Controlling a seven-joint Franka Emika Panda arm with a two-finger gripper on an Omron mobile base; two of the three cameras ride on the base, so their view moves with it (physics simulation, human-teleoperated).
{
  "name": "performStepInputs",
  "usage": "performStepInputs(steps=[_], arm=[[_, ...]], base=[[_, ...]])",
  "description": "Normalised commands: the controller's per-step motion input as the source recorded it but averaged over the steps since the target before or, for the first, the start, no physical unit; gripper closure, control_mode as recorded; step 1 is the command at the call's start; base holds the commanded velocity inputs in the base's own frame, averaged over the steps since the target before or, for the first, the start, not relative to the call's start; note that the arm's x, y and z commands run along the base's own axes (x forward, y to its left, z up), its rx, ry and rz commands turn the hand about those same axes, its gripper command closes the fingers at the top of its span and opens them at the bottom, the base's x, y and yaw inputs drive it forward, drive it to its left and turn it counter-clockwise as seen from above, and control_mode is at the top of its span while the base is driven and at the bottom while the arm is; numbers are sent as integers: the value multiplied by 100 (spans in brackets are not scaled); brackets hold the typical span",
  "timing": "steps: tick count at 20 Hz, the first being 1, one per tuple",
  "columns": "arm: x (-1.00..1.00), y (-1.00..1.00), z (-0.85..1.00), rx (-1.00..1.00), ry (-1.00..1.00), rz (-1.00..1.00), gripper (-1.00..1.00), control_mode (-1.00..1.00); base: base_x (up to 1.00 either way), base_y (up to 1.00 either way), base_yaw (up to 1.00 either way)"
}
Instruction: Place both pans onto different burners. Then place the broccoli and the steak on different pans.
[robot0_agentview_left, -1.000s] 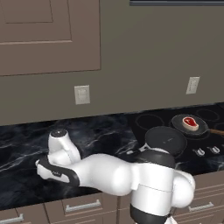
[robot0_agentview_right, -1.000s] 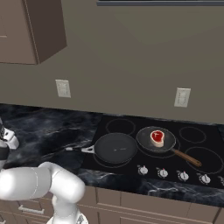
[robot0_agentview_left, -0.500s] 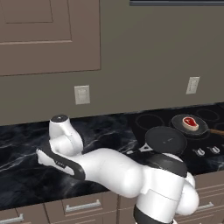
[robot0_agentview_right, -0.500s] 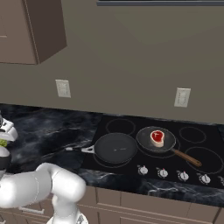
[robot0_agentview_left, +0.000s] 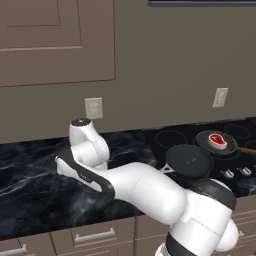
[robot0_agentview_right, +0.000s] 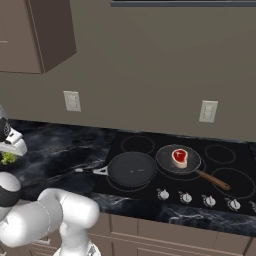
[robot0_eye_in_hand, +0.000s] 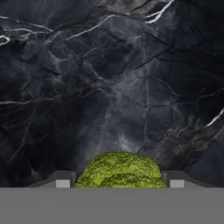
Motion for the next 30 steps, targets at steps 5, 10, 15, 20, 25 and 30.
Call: performStepInputs(steps=[5,10,15,20,25,30], arm=[[0,-74,16,-1,0,-9,100,-100],[0,-81,8,0,0,-3,100,-100],[0,-83,1,0,0,0,100,-100],[2,-81,2,0,0,0,100,-100],[9,-77,4,0,0,0,100,-100],[27,-66,12,0,0,-1,100,-100]], base=[[0,0,0],[0,0,0],[0,0,0],[0,0,0],[0,0,0],[0,0,0]])
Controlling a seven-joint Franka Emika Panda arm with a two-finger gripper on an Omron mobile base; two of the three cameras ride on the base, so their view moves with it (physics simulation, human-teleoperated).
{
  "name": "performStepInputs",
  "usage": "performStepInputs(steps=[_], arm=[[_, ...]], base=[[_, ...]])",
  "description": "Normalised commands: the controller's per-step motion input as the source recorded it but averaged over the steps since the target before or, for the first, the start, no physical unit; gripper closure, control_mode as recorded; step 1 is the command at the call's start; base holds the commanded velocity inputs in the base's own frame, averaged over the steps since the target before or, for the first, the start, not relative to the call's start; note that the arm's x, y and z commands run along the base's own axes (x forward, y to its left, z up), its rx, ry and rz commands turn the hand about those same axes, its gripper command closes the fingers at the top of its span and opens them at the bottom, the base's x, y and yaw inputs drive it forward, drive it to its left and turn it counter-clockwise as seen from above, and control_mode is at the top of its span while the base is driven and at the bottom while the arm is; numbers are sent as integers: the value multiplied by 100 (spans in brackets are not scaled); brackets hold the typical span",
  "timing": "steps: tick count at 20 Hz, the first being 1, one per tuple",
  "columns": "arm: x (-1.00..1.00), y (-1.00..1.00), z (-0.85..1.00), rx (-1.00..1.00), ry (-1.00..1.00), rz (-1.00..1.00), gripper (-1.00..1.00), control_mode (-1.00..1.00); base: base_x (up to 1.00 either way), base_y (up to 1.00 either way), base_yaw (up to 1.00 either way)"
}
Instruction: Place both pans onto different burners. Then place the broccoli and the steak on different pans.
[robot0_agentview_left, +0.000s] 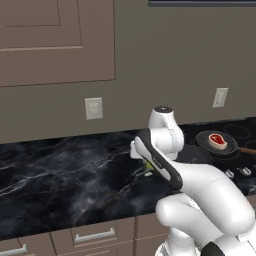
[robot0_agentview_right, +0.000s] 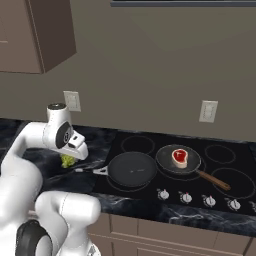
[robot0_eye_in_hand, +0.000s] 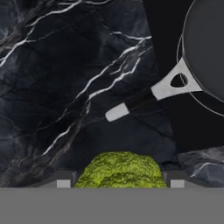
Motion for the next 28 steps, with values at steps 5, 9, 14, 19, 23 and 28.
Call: performStepInputs(steps=[5,9,14,19,23,28], arm=[[35,-64,8,0,2,-3,100,-100],[35,-62,3,0,2,-3,100,-100],[22,-65,0,0,1,0,100,-100],[15,-60,0,0,1,0,100,-100],[9,-48,-7,0,2,0,100,-100],[1,-27,-28,-1,0,0,100,-100]], base=[[0,0,0],[0,0,0],[0,0,0],[0,0,0],[0,0,0],[0,0,0]])
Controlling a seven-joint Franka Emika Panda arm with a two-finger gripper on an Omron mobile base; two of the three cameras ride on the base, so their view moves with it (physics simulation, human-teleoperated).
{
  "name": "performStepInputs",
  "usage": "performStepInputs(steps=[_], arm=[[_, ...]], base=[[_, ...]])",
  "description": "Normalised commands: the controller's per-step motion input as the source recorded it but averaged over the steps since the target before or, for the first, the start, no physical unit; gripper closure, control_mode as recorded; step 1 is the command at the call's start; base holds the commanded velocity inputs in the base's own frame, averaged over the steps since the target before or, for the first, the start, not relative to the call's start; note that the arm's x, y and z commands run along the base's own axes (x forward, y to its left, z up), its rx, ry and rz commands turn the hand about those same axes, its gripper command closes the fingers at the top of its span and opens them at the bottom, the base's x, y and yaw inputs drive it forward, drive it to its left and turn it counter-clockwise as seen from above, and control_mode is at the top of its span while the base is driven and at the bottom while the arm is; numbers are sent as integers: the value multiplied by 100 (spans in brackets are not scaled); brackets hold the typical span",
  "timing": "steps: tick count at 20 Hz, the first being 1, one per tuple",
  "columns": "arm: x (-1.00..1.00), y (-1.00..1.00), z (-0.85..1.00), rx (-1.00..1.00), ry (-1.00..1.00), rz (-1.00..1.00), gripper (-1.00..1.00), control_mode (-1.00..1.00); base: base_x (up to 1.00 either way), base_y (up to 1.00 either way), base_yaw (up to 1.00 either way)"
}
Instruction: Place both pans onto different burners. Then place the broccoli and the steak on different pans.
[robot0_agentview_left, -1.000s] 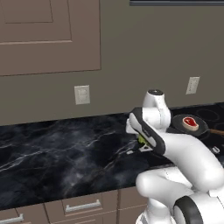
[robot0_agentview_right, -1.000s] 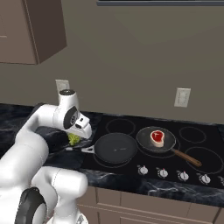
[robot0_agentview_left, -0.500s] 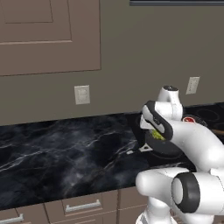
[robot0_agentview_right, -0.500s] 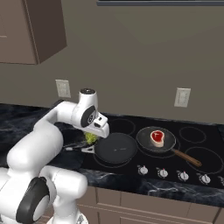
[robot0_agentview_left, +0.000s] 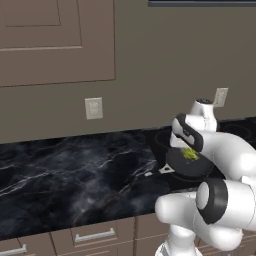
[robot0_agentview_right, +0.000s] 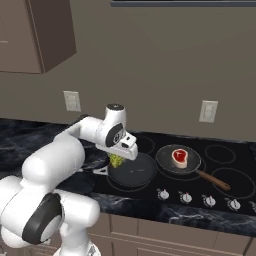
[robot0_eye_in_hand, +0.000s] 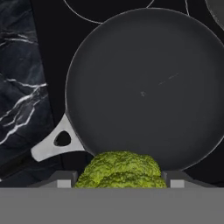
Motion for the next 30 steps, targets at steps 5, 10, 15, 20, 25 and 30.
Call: performStepInputs(steps=[5,10,15,20,25,30], arm=[[0,-26,-33,-1,0,0,100,-100],[6,-30,-23,0,0,0,100,-100],[8,-16,-24,-1,0,0,100,-100],[14,-6,-17,0,0,0,100,-100],[14,0,-12,0,0,0,100,-100],[15,0,-22,-1,0,0,100,-100]], base=[[0,0,0],[0,0,0],[0,0,0],[0,0,0],[0,0,0],[0,0,0]])
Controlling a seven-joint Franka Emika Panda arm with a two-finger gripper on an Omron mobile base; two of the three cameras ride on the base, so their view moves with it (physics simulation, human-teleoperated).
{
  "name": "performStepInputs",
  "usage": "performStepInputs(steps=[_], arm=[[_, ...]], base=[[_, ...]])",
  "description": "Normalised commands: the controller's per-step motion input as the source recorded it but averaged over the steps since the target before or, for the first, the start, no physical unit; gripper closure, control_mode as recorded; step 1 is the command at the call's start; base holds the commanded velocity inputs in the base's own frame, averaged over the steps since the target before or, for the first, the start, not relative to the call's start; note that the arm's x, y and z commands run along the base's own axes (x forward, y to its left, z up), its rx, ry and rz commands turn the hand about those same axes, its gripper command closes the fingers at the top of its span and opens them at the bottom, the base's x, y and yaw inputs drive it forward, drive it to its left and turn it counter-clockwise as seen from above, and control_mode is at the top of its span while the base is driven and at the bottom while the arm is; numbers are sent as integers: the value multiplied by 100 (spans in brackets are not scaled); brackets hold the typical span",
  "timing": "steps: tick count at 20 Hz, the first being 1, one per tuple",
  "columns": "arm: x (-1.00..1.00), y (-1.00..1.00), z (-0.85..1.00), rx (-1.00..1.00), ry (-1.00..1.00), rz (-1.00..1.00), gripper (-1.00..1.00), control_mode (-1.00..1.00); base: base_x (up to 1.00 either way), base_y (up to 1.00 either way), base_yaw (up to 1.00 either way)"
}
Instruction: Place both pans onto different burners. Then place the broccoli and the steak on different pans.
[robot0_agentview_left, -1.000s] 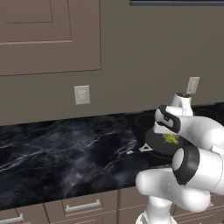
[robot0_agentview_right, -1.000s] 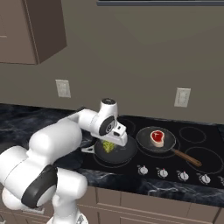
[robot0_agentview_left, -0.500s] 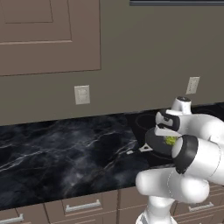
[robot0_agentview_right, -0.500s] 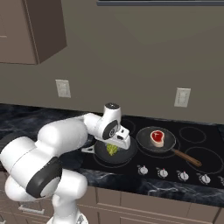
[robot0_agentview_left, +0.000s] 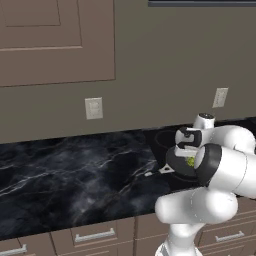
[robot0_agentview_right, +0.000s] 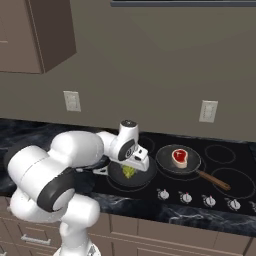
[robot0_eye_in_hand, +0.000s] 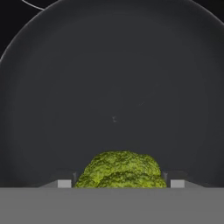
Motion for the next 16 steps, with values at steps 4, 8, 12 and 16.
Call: performStepInputs(steps=[4,8,12,16], arm=[[14,-3,-17,0,0,0,100,-100],[18,-2,-16,0,0,0,100,-100],[15,-1,-20,0,0,0,100,-100],[11,-1,-7,0,0,0,100,-100]], base=[[0,0,0],[0,0,0],[0,0,0],[0,0,0]])
